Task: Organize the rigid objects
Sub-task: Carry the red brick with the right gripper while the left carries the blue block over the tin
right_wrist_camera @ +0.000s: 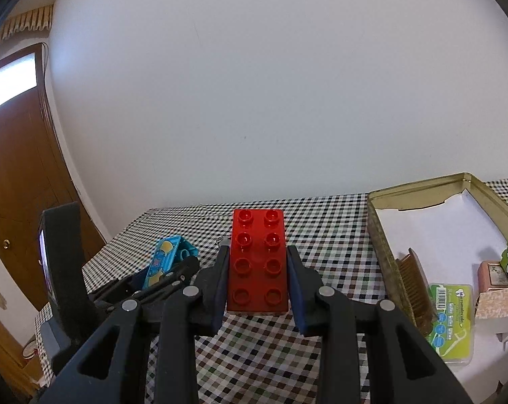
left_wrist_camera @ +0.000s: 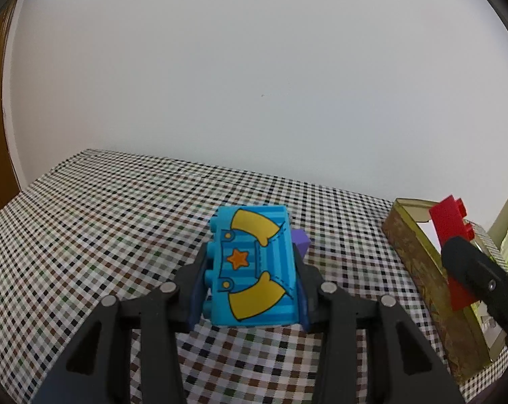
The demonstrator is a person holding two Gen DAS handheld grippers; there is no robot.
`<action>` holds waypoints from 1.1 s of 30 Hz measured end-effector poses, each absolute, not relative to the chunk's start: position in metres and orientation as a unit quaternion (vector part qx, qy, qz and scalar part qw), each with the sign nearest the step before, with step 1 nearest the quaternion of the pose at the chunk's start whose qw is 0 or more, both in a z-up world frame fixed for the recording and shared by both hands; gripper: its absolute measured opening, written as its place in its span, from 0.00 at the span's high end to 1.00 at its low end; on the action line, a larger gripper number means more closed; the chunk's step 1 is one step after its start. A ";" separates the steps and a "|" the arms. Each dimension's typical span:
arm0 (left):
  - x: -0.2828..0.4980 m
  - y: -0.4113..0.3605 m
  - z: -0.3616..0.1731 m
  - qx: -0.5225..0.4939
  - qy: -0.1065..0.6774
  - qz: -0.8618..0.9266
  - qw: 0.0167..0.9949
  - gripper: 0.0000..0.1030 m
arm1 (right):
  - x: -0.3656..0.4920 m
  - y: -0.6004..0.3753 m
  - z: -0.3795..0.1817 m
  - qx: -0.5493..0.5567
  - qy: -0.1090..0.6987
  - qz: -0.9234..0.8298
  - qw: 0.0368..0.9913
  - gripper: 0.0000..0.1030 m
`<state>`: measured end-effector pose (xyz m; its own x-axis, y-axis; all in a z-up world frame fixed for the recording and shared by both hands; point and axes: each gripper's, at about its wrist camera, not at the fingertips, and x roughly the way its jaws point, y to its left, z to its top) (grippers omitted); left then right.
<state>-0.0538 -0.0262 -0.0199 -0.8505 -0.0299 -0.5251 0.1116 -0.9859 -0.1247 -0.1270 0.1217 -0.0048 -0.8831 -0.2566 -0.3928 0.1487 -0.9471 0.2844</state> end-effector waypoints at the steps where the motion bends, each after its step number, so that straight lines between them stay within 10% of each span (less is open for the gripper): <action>1: -0.055 -0.023 -0.020 0.270 0.072 -0.959 0.039 0.59 | -0.125 0.123 -0.005 0.216 -0.123 -0.963 0.105 0.67; 33: -0.049 0.023 -0.016 0.263 0.032 -0.964 0.029 0.59 | -0.094 0.172 0.005 0.178 -0.079 -0.980 0.050 0.67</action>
<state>-0.0490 0.0228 -0.0163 -0.8601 -0.0387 -0.5087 0.0728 -0.9962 -0.0473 -0.0936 0.1723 0.0051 -0.9315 -0.1262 -0.3412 0.0696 -0.9824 0.1733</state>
